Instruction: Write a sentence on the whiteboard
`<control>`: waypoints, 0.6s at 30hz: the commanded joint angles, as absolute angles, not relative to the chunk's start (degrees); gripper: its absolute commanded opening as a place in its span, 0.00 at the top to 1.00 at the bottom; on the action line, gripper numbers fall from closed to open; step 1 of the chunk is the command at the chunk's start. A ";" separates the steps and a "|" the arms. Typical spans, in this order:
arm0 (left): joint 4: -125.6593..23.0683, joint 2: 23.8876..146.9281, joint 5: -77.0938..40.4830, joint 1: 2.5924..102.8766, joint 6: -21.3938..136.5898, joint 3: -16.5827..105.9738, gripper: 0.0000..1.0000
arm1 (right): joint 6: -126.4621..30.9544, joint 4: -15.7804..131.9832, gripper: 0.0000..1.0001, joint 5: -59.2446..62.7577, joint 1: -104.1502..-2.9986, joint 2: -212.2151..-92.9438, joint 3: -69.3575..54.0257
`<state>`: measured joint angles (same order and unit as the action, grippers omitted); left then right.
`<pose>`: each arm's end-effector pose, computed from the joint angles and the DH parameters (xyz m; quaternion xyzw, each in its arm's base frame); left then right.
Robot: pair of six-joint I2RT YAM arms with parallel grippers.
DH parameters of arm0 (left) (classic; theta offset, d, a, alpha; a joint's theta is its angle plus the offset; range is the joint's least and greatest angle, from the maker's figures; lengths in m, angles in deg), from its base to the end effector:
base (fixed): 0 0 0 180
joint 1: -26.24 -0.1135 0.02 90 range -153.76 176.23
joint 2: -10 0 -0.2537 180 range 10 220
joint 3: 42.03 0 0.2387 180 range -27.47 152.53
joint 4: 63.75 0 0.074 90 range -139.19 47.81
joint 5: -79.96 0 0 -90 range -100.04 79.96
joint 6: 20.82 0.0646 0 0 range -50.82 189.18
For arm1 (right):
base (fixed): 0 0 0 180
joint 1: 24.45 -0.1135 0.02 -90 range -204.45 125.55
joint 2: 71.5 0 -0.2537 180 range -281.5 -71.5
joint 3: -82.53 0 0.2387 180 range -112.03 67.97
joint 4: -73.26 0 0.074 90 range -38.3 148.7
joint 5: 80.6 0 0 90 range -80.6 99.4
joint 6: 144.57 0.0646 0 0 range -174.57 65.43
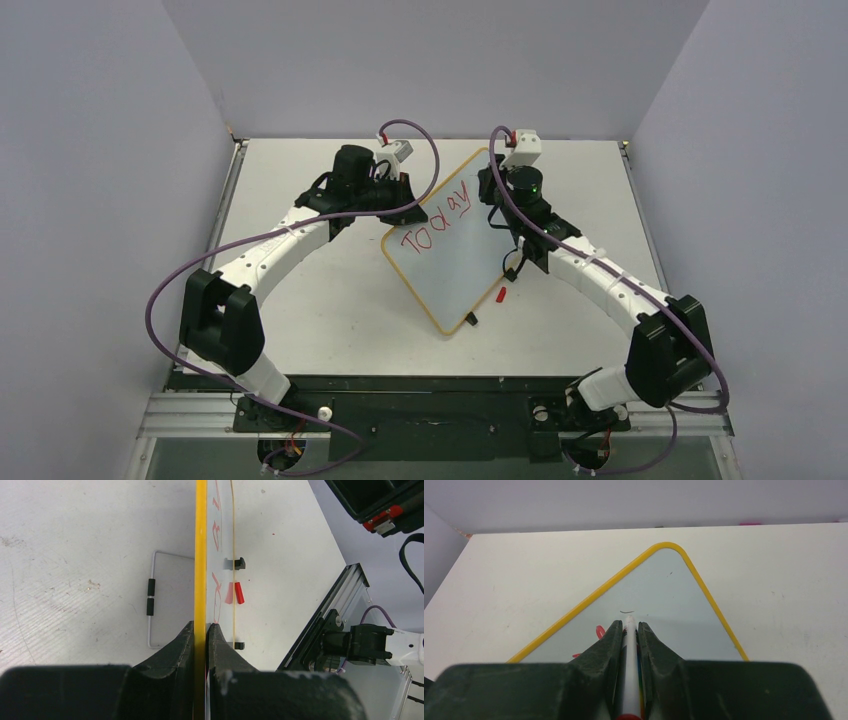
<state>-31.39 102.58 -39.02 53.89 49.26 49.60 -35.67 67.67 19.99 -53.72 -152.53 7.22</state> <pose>0.3213 -0.2037 0.2913 0.1760 0.8422 -0.3869 0.3318 0.3135 0.1621 0.3133 -0.0113 0.7722 0.1925 0.6054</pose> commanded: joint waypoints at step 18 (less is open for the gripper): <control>-32.81 101.25 -34.04 53.57 54.59 49.17 1.00 | -32.81 72.86 1.00 13.71 -51.26 -158.07 0.99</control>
<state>-31.41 102.58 -39.04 53.89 49.26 49.58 -33.68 69.53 14.98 -51.74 -157.41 3.17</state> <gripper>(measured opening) 0.063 0.098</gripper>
